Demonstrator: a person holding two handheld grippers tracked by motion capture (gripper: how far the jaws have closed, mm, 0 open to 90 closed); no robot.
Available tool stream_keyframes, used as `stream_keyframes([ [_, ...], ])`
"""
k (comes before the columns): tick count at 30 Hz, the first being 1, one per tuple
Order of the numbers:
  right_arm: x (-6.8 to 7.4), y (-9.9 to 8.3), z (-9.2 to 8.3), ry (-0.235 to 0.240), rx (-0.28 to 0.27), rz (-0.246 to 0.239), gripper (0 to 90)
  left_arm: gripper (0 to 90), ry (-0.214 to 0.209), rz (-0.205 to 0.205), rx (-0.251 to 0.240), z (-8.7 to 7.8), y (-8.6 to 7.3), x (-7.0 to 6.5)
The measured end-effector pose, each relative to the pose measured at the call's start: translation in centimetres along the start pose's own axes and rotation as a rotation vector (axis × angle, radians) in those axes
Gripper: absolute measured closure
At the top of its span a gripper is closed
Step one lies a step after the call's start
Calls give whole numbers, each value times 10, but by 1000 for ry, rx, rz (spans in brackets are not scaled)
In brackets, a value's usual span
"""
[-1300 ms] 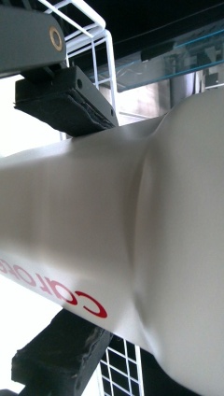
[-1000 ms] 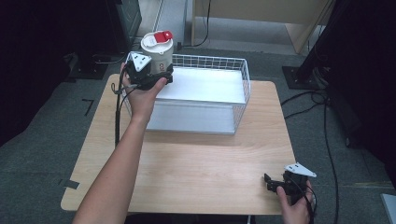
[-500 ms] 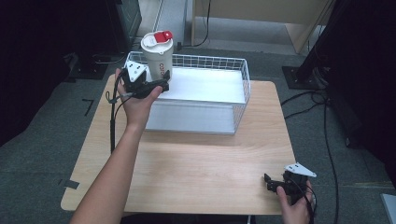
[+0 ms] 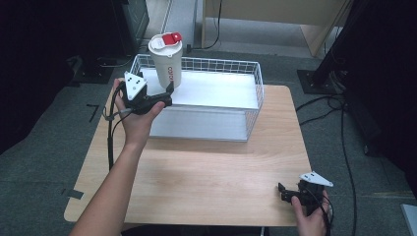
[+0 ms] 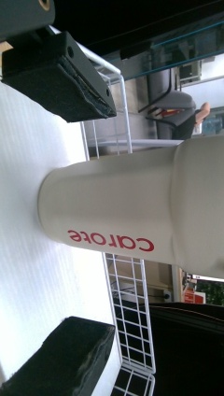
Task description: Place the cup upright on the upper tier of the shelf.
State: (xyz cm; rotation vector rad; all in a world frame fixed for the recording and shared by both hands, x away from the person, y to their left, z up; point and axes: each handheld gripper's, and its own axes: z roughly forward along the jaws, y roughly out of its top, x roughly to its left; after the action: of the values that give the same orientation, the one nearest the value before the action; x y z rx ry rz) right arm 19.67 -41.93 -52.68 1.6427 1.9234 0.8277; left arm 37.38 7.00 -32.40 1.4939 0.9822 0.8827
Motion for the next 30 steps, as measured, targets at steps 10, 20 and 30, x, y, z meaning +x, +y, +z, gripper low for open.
stream_keyframes([
  [10,0,0,0,0,0,-1,0,7,-3,12,-19,-28,-11,2],
  [20,0,0,0,0,-1,-1,0,7,-10,19,-31,-52,-25,1],
  [30,0,0,0,1,-1,-3,0,8,-5,29,-30,-75,-39,6],
])
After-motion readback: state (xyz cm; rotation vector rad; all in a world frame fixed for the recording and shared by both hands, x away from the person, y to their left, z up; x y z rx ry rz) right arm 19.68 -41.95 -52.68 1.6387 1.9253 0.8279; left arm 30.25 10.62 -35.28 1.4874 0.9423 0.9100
